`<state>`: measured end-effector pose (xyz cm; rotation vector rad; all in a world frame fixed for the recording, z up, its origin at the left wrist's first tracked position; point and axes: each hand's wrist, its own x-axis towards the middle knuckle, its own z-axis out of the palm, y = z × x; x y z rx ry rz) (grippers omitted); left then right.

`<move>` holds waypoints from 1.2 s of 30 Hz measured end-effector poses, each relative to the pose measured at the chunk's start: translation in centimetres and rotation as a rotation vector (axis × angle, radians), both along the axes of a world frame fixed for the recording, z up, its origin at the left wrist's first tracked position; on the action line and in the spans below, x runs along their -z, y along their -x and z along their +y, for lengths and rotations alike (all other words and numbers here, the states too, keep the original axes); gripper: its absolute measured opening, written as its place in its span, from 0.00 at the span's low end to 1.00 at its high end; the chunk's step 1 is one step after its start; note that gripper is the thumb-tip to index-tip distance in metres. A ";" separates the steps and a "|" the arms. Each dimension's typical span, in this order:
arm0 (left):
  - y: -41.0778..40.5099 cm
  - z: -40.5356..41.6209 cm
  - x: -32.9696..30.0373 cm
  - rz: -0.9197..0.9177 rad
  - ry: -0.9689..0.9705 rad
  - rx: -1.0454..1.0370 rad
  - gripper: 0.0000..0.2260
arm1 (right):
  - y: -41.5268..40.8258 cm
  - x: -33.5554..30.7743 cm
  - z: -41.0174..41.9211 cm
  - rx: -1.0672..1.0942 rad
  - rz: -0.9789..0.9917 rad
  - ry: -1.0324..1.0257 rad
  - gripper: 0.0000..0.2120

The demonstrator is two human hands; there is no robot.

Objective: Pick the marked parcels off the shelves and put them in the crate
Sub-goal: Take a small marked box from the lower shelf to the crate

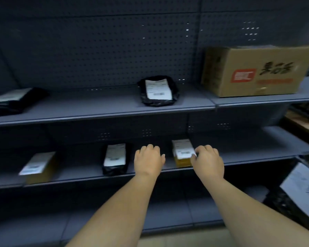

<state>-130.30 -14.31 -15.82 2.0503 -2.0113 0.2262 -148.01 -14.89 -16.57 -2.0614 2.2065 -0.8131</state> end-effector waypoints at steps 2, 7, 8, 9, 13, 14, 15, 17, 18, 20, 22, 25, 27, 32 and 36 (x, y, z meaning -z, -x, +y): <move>-3.8 1.6 0.0 -0.009 0.003 -0.050 0.15 | -3.7 0.0 0.7 -0.026 -0.004 0.001 0.12; -12.2 5.5 0.2 -0.037 0.017 -0.159 0.16 | -11.8 0.2 3.1 -0.121 -0.045 0.020 0.11; -13.8 6.3 0.3 -0.039 0.023 -0.181 0.15 | -13.3 0.3 3.6 -0.140 -0.042 0.015 0.11; -15.2 7.0 0.3 -0.044 0.028 -0.202 0.15 | -14.7 0.3 4.0 -0.157 -0.040 0.012 0.12; -20.2 9.8 0.5 -0.048 0.030 -0.281 0.15 | -19.8 0.8 5.5 -0.220 -0.027 0.007 0.12; -21.3 10.5 0.5 -0.048 0.026 -0.302 0.15 | -20.9 0.9 5.8 -0.234 -0.021 0.003 0.12; -22.3 11.1 0.6 -0.046 0.024 -0.324 0.15 | -22.0 1.1 6.1 -0.246 -0.015 0.000 0.12; -24.3 12.2 0.7 -0.048 0.026 -0.363 0.15 | -24.0 1.3 6.5 -0.274 -0.001 -0.004 0.12; -25.2 12.8 0.7 -0.050 0.026 -0.382 0.15 | -25.0 1.4 6.7 -0.289 0.007 -0.007 0.12; -26.9 13.7 0.8 -0.051 0.028 -0.423 0.15 | -26.8 1.6 7.1 -0.325 0.012 -0.011 0.12; -28.7 14.6 0.9 -0.047 0.032 -0.470 0.15 | -28.6 1.8 7.3 -0.360 0.006 -0.020 0.11; -31.2 15.6 1.3 -0.035 0.035 -0.535 0.15 | -31.3 2.2 7.6 -0.415 0.017 -0.034 0.10; -32.8 16.1 1.5 -0.032 0.030 -0.573 0.15 | -33.0 2.5 7.7 -0.450 0.016 -0.041 0.10; -36.7 16.6 2.0 -0.038 0.027 -0.646 0.14 | -37.5 3.0 7.2 -0.527 0.015 -0.059 0.12; -40.0 15.9 2.1 -0.031 0.026 -0.682 0.14 | -41.2 3.1 6.2 -0.559 0.027 -0.078 0.12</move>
